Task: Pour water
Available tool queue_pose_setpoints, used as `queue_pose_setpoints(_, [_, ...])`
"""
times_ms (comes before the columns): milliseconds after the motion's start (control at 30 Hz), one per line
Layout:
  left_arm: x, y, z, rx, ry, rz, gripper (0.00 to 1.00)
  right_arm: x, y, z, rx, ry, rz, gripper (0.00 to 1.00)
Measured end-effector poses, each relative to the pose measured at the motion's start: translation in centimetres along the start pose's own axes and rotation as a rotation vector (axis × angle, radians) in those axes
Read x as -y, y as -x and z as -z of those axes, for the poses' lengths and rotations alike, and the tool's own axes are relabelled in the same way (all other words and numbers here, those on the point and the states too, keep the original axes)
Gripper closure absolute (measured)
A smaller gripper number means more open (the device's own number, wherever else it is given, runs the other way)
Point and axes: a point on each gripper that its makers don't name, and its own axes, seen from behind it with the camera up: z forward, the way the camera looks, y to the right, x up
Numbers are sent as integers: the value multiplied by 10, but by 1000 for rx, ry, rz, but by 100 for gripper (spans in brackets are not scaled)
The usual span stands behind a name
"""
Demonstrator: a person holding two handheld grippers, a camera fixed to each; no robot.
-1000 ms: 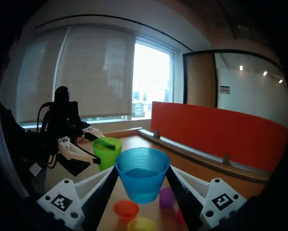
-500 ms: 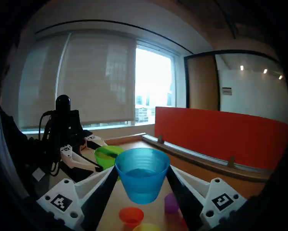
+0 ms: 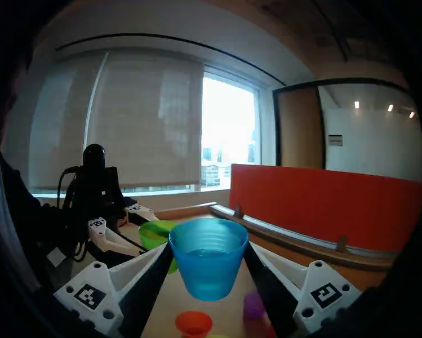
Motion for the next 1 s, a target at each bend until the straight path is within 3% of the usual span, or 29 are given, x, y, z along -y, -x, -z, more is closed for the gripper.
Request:
queue_pose_setpoints(400, [-4, 4, 4, 1, 11, 4, 17, 5, -6, -10, -4, -15, 70, 10])
queue_pose_setpoints(1000, [-9, 15, 7, -1, 23, 15, 17, 9, -24, -23, 29, -56, 256, 10])
